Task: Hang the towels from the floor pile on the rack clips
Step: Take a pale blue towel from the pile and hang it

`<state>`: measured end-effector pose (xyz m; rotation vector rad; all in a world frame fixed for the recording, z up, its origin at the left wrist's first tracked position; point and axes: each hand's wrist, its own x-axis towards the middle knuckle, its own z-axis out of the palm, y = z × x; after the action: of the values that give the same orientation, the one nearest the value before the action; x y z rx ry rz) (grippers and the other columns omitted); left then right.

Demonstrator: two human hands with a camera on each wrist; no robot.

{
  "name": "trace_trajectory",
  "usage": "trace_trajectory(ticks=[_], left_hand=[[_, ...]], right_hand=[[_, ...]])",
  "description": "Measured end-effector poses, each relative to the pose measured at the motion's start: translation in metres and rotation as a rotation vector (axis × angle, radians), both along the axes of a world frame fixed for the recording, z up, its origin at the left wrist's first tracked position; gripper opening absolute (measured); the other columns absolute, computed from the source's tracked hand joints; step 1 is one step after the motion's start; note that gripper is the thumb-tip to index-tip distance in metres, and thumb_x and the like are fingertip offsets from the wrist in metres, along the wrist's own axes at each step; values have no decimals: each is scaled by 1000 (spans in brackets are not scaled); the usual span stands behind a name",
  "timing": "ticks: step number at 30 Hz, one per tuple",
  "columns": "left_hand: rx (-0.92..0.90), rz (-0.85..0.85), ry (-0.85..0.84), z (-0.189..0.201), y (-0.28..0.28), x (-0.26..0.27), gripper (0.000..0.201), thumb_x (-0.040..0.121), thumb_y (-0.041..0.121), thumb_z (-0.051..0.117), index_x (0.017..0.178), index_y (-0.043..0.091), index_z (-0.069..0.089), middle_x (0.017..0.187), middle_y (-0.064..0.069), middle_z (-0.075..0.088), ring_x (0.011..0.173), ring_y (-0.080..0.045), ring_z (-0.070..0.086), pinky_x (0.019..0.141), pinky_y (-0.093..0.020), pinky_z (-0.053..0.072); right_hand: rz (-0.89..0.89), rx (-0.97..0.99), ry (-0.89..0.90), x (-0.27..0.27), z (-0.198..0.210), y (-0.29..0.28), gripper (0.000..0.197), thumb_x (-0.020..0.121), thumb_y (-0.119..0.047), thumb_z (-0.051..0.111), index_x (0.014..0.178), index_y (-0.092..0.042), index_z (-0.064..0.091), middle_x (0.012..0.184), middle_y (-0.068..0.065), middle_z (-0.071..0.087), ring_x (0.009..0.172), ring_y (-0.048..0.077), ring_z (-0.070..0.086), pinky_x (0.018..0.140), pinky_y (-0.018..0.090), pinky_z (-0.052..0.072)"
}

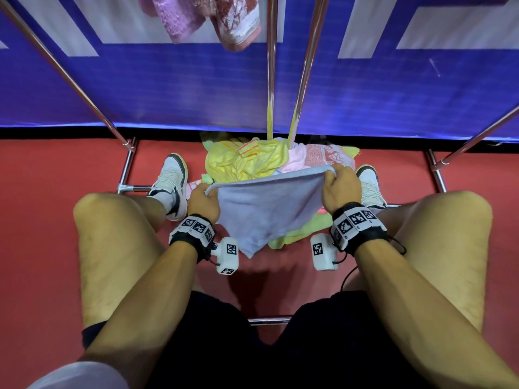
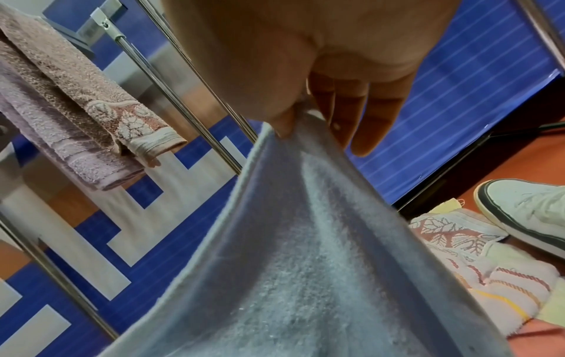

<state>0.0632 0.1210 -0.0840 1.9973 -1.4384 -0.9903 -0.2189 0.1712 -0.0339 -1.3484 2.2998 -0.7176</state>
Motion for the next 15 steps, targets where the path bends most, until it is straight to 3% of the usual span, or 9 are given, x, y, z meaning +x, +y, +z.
trace_trajectory(ticks=[3,9,12,15], left_hand=[[-55,-10,140,2,0,-5,40,94,24,53,58,16,38,59,-2,36,62,-19,34,62,-33,33],[109,-54,300,10,10,-27,56,94,31,63,51,25,29,50,5,28,52,-13,27,50,-26,23],[126,-67,332,9,16,-39,52,94,33,64,54,25,31,54,5,30,54,-13,28,52,-27,24],[156,-142,424,12,24,-48,47,96,20,62,54,25,41,56,5,39,55,-12,33,51,-23,30]], right_hand=[[-4,-1,-62,1,1,2,21,96,-13,47,104,-7,65,103,21,67,97,39,59,73,32,38],[156,95,-163,14,-3,4,23,94,-21,55,114,-13,65,98,16,69,95,34,63,82,33,46],[259,109,-301,25,-4,9,24,95,-16,50,118,-18,55,73,10,67,73,33,67,77,39,54],[348,88,-393,36,-1,12,21,93,-6,44,104,-22,51,52,0,53,58,33,62,66,40,54]])
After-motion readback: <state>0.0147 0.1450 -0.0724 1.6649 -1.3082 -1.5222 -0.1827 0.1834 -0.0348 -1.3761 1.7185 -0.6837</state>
